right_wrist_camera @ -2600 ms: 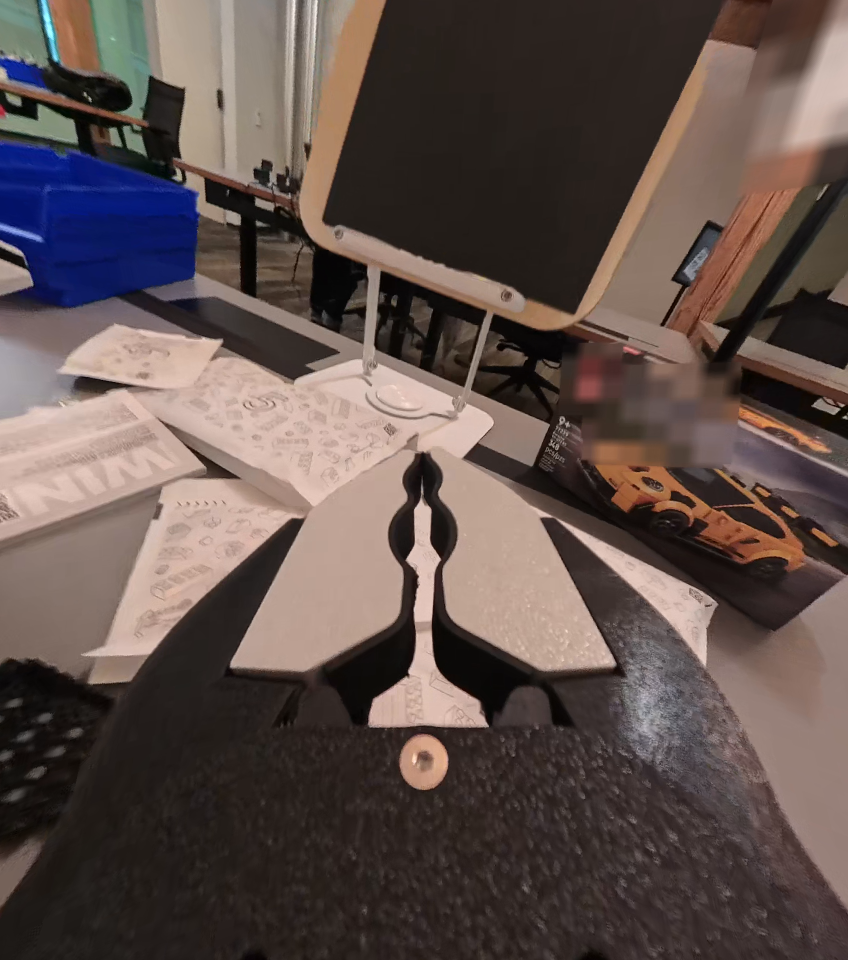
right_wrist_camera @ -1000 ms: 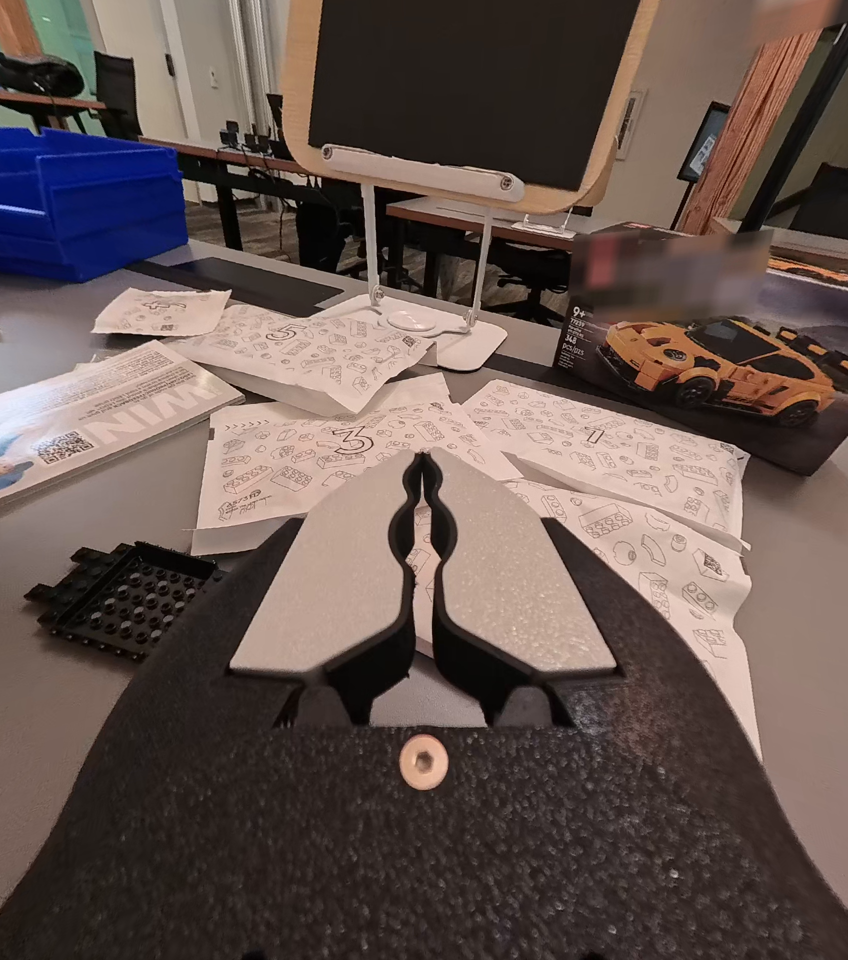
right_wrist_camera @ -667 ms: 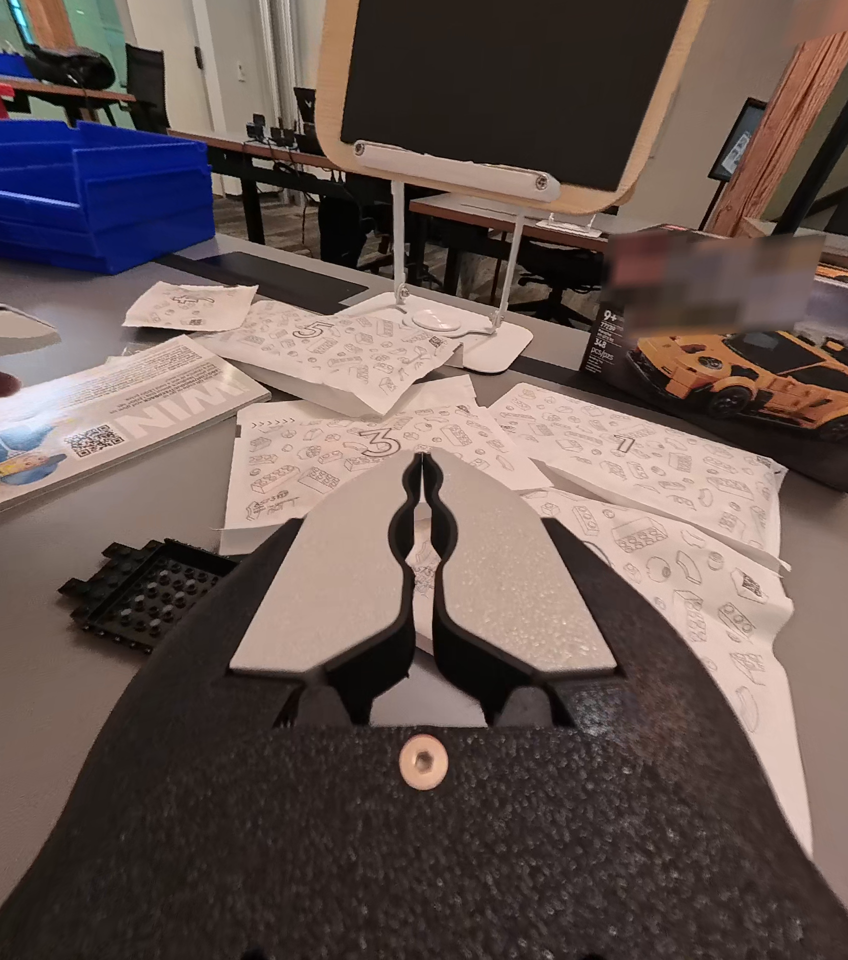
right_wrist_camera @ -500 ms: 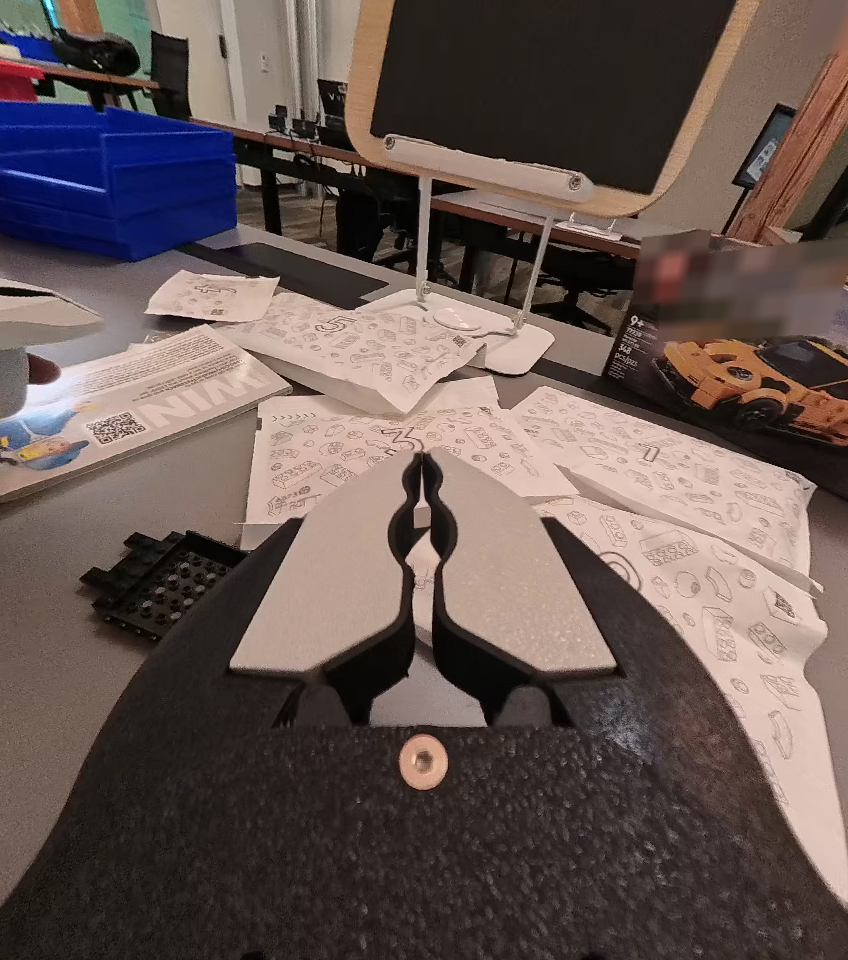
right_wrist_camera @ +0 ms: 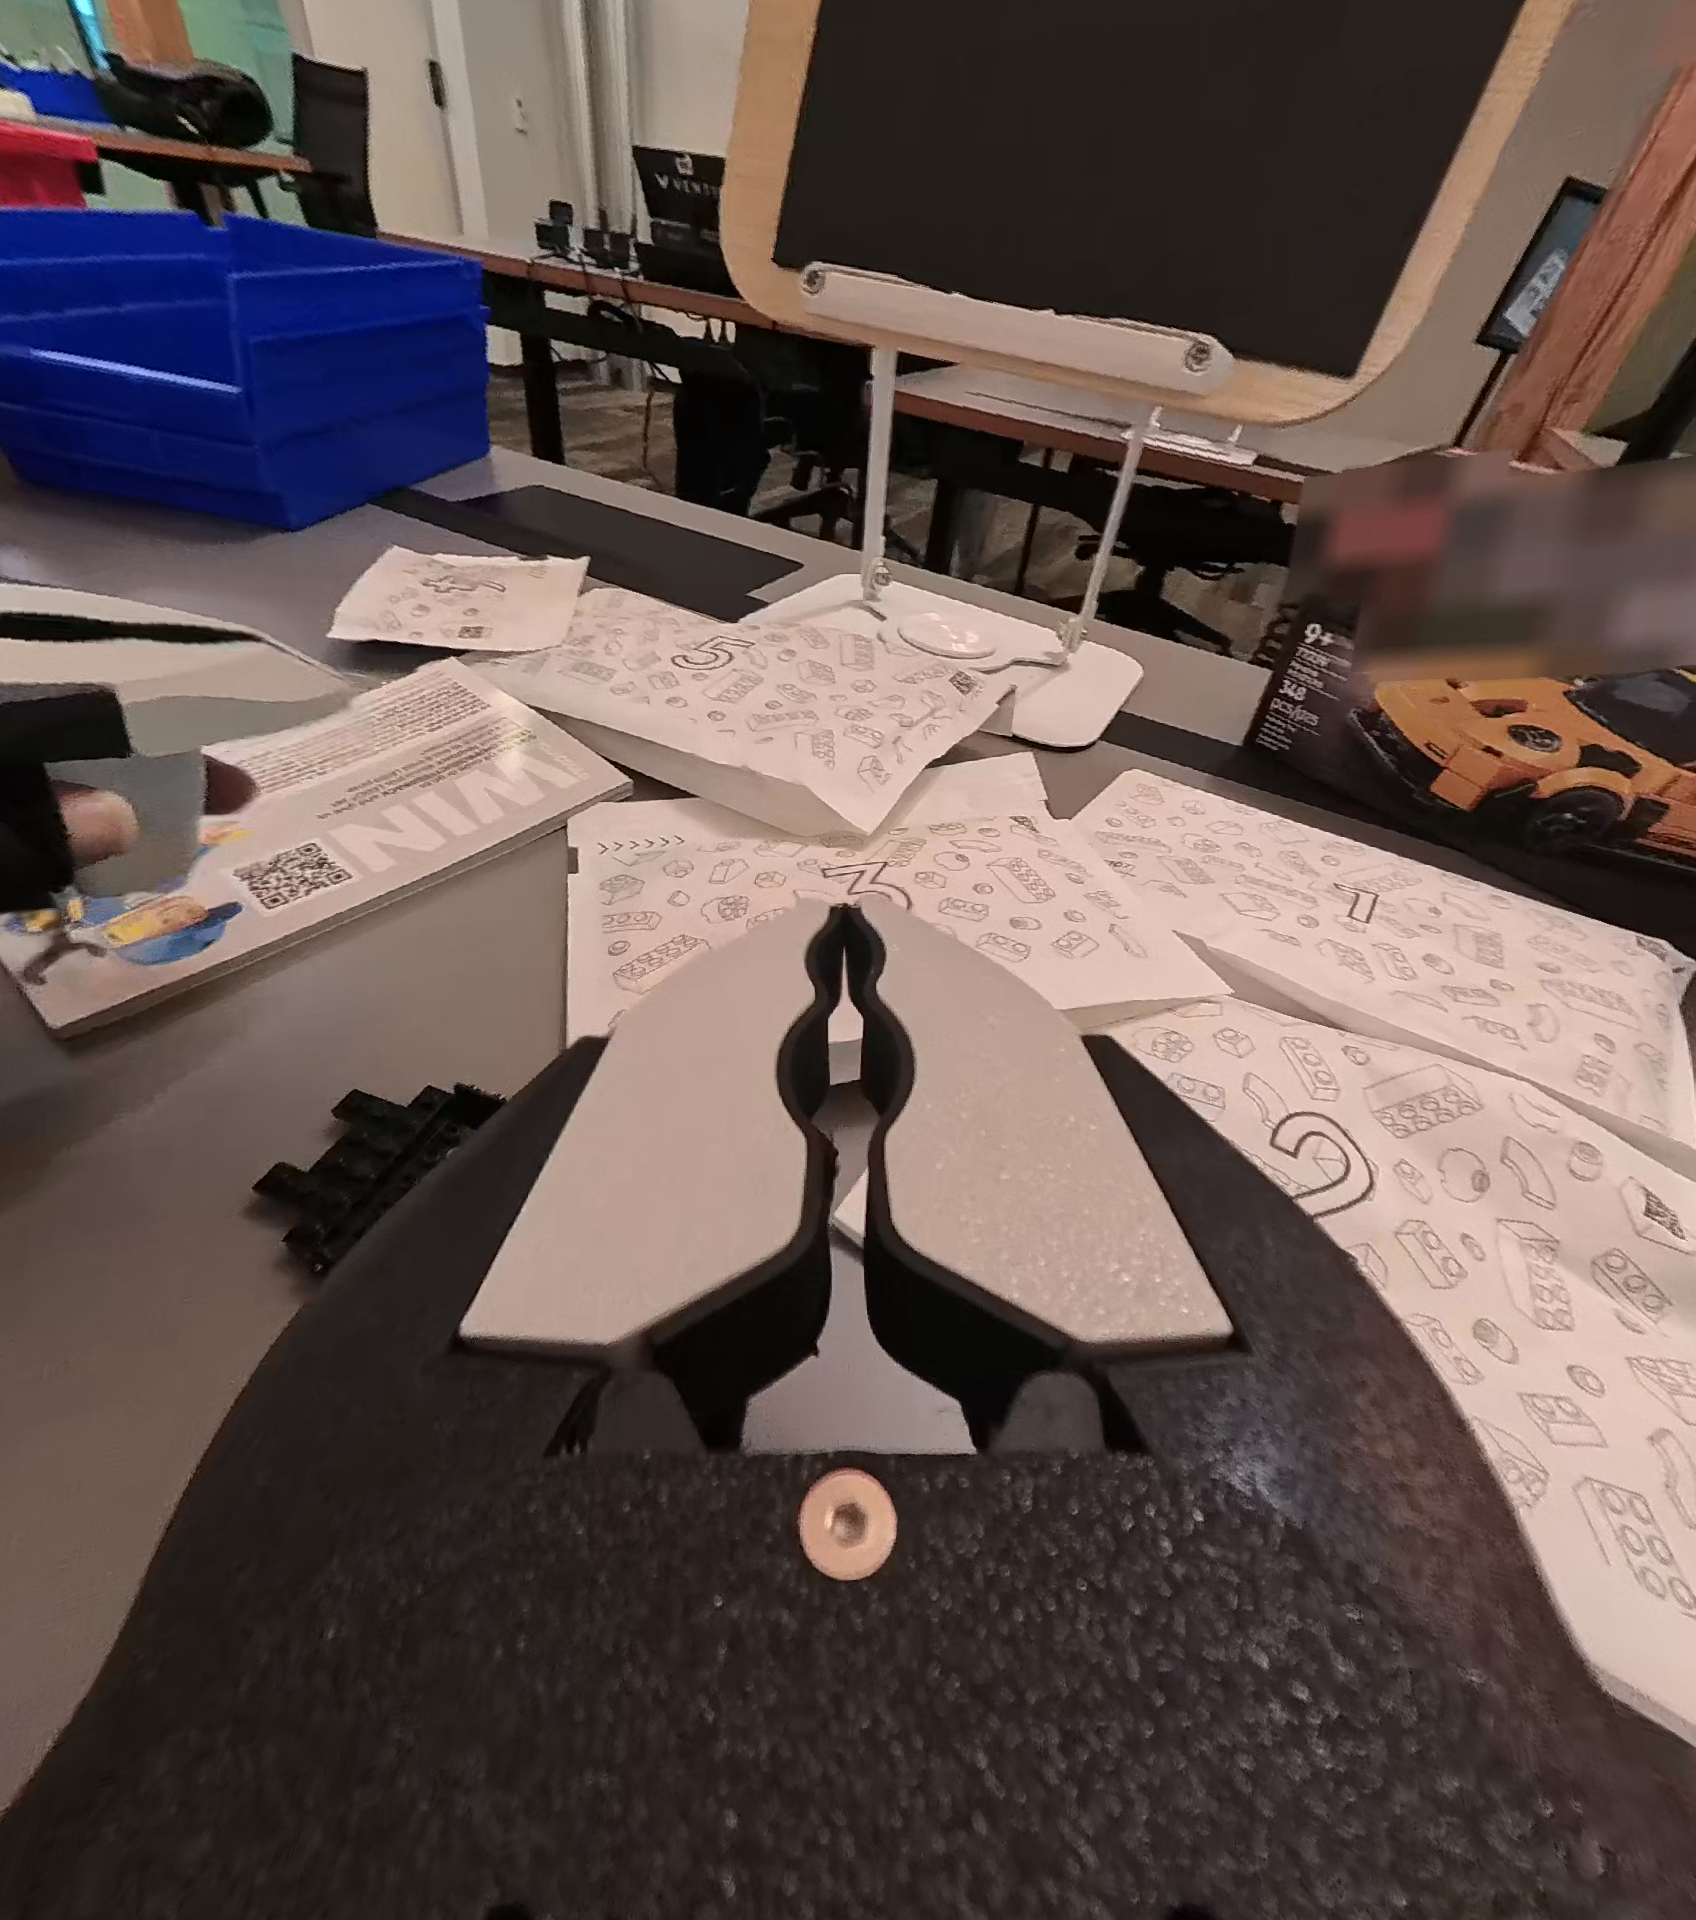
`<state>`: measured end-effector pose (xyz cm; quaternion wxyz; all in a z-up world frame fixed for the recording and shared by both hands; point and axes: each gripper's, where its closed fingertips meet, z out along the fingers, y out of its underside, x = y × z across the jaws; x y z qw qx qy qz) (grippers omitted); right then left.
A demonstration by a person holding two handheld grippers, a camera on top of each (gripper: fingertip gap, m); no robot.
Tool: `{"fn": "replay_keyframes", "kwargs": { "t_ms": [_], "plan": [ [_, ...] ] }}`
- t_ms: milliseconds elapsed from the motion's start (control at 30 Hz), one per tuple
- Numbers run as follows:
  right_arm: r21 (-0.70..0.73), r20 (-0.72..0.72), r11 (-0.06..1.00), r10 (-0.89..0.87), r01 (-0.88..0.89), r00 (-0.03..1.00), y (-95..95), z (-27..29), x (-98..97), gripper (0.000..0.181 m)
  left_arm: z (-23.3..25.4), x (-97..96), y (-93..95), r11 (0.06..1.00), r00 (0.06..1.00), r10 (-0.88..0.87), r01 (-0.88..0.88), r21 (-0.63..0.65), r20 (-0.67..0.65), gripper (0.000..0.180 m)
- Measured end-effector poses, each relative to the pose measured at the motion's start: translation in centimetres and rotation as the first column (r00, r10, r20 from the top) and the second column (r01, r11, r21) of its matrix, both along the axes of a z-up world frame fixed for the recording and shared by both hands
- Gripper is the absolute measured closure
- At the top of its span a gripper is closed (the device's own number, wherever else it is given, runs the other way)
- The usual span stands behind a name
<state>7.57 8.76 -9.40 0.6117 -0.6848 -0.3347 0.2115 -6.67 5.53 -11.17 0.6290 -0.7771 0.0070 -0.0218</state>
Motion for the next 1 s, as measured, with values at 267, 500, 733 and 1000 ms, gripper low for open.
{"fn": "replay_keyframes", "kwargs": {
  "t_ms": [267, 500, 733, 1000],
  "plan": [
    [-0.024, -0.023, 0.998, -0.056, 0.056, 0.998, 1.0, -0.6, 0.3, 0.181, 0.4, -3.9, -1.4, 0.990, 0.991, 0.131, -0.131, 0.051, 0.005, 0.180],
    [-0.030, -0.017, 0.998, -0.047, 0.047, 0.999, 1.0, -0.8, 0.0, 0.181, 0.0, -2.9, -1.1, 0.997, 0.997, 0.071, -0.071, 0.029, 0.013, 0.180],
    [-0.026, -0.033, 0.998, -0.056, 0.055, 0.998, 1.2, -0.8, 0.0, 0.181, 0.1, -2.2, -1.1, 0.998, 0.999, 0.044, -0.044, 0.034, 0.003, 0.180],
    [-0.018, -0.047, 0.999, -0.049, 0.048, 0.998, 1.1, -0.7, -0.1, 0.179, -0.1, -1.7, -0.9, 0.999, 0.999, 0.021, -0.020, 0.030, -0.027, 0.175]
  ]
}}
